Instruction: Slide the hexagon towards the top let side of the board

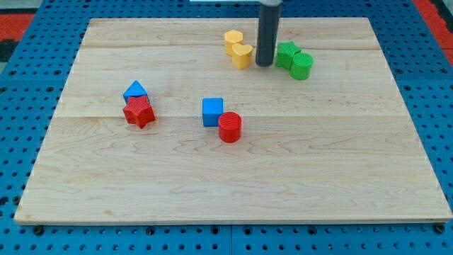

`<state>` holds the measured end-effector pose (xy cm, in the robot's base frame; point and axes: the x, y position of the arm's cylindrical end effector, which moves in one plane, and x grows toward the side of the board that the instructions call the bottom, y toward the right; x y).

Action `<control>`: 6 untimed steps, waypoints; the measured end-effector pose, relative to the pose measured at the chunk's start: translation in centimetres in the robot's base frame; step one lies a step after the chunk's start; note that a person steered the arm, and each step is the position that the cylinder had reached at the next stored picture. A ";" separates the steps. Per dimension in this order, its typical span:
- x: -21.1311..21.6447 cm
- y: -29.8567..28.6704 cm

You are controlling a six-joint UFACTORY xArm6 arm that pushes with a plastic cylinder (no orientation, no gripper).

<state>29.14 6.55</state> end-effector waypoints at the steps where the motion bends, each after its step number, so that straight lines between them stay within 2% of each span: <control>1: -3.2 -1.0; 3: -1.8 -19.3; 4: 1.2 -17.6; 5: 0.9 -21.5; 6: -1.7 -21.7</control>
